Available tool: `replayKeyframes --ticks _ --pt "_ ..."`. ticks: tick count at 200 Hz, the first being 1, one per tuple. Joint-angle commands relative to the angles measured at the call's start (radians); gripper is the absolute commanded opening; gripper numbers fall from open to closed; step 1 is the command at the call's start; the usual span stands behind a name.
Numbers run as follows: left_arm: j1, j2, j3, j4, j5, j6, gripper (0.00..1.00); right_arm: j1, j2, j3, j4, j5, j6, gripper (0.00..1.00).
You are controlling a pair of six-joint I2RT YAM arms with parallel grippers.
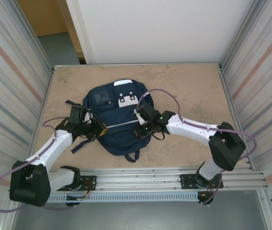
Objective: Pack the student bag
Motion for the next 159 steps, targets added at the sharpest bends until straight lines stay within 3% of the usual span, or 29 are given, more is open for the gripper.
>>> replayKeyframes --ticks 1,25,46,60,65,74,91,112,131,159 --pt "0.063 0.046 0.072 -0.055 0.011 0.130 0.00 -0.078 -0.043 -0.036 -0.110 0.136 -0.025 0.00" --pt "0.139 0.132 0.135 -0.047 0.031 0.177 0.00 -0.092 -0.050 -0.034 -0.118 0.165 -0.061 0.00" --pt "0.162 0.258 0.291 -0.119 0.055 0.263 0.00 -0.004 -0.029 0.002 -0.161 0.342 -0.135 0.00" --pt "0.162 0.333 0.392 -0.170 0.060 0.304 0.00 0.000 -0.011 0.026 -0.164 0.288 -0.136 0.00" --pt "0.163 0.354 0.418 -0.180 0.049 0.305 0.05 0.008 -0.007 0.031 -0.163 0.271 -0.138 0.00" --pt "0.162 0.382 0.454 -0.184 0.016 0.303 0.28 0.035 0.000 0.046 -0.159 0.265 -0.156 0.00" --pt "0.162 0.414 0.509 -0.185 -0.009 0.318 0.45 0.129 0.018 0.072 -0.133 0.315 -0.215 0.00" --pt "0.150 0.370 0.487 -0.193 -0.005 0.322 0.54 0.177 0.064 0.135 -0.126 0.278 -0.223 0.00" --pt "0.125 0.263 0.385 -0.239 -0.071 0.298 0.65 0.184 0.082 0.164 -0.110 0.210 -0.199 0.00" --pt "0.043 0.103 0.194 -0.225 -0.146 0.176 0.67 0.200 0.073 0.159 -0.069 0.138 -0.170 0.00"
